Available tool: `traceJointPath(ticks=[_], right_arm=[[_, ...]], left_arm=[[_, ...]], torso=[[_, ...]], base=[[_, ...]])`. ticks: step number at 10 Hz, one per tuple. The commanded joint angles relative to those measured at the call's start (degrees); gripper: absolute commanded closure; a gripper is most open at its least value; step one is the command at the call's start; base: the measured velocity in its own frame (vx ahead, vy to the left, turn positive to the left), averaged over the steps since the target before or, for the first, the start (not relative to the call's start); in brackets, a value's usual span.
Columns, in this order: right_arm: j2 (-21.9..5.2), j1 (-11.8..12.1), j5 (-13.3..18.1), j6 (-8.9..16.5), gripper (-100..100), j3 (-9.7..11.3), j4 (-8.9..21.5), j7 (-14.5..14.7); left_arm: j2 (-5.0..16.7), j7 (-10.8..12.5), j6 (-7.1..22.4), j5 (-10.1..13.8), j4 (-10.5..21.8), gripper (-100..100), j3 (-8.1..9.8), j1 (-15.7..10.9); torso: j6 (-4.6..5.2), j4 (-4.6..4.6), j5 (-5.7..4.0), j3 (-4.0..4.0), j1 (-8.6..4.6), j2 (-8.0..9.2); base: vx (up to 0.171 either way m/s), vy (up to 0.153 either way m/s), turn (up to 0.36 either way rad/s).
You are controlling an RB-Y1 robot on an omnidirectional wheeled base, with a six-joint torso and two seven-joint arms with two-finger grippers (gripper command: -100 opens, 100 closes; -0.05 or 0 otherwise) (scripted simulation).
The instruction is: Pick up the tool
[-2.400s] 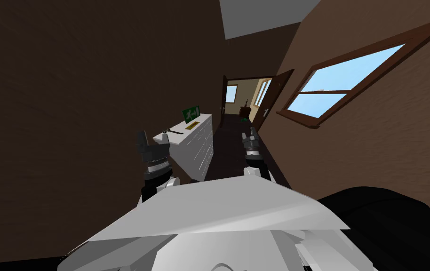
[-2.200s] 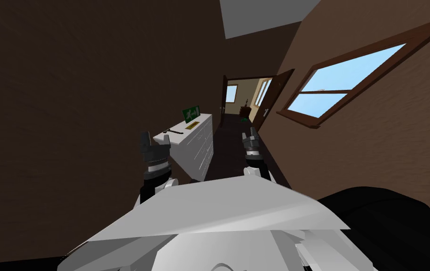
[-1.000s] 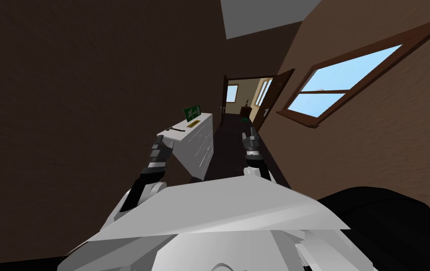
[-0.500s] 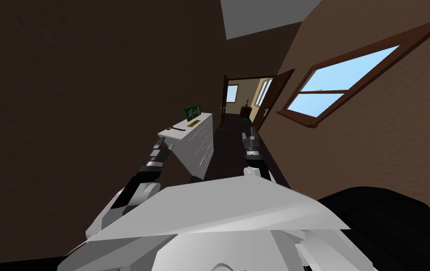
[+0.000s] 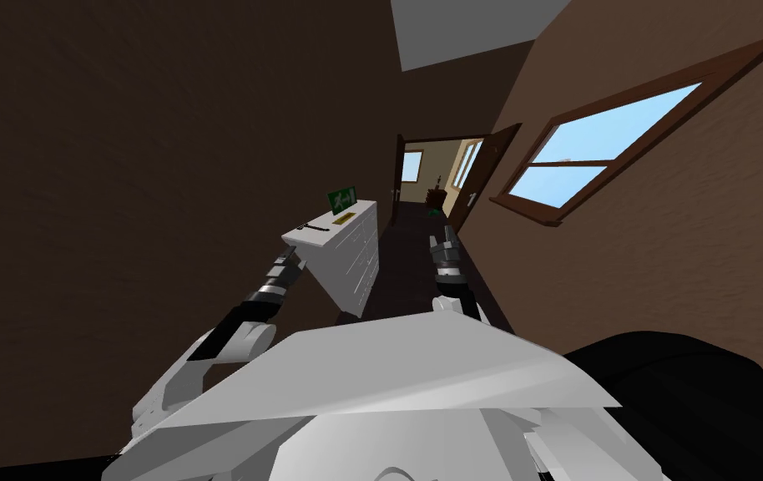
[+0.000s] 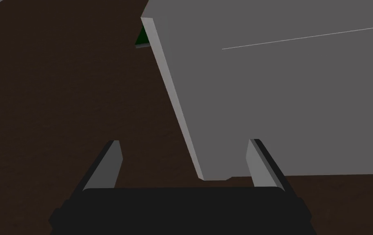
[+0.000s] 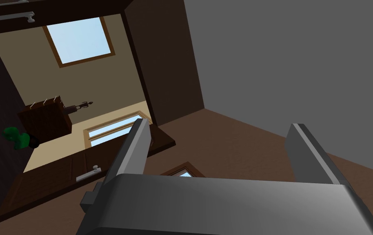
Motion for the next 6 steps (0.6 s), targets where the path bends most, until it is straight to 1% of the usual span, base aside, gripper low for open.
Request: traceJointPath(ticks=[1, 2, 3, 4, 5, 6], right_arm=[[0.0, 0.0, 0.0, 0.0, 0, 0.0, 0.0, 0.0], [0.0, 0.0, 0.0, 0.0, 0, 0.0, 0.0, 0.0], [0.0, 0.0, 0.0, 0.0, 0, 0.0, 0.0, 0.0], [0.0, 0.0, 0.0, 0.0, 0, 0.0, 0.0, 0.0], [0.0, 0.0, 0.0, 0.0, 0, 0.0, 0.0, 0.0], [0.0, 0.0, 0.0, 0.0, 0, 0.0, 0.0, 0.0]], left_arm=[[2.9, -0.2, 2.9, 2.9, 0.8, -100, 1.22, -0.4], [3.9, -0.2, 4.2, 2.9, 0.8, -100, 1.22, -0.4], [3.9, -0.2, 4.8, 2.9, 0.8, -100, 1.22, -0.4], [6.7, -0.3, 7.0, 5.8, 1.9, -100, 2.44, -0.7], [7.8, -0.3, 8.5, 5.8, 1.9, -100, 2.44, -0.7], [7.8, -0.3, 8.9, 5.8, 1.9, -100, 2.44, -0.7]], torso=[[0.00, 0.00, 0.00, 0.00, 0.00, 0.00], [0.00, 0.00, 0.00, 0.02, 0.01, 0.04], [0.00, 0.01, 0.00, 0.02, 0.00, 0.04], [0.00, 0.00, 0.00, 0.00, 0.00, 0.00], [0.00, 0.00, 0.00, 0.01, 0.01, 0.02], [0.00, 0.01, 0.00, 0.02, 0.00, 0.03]], base=[[-0.030, -0.006, 0.002], [-0.031, -0.005, 0.001], [-0.012, -0.003, 0.000], [-0.025, -0.003, 0.000], [-0.030, -0.005, -0.001], [-0.014, -0.003, 0.001]])
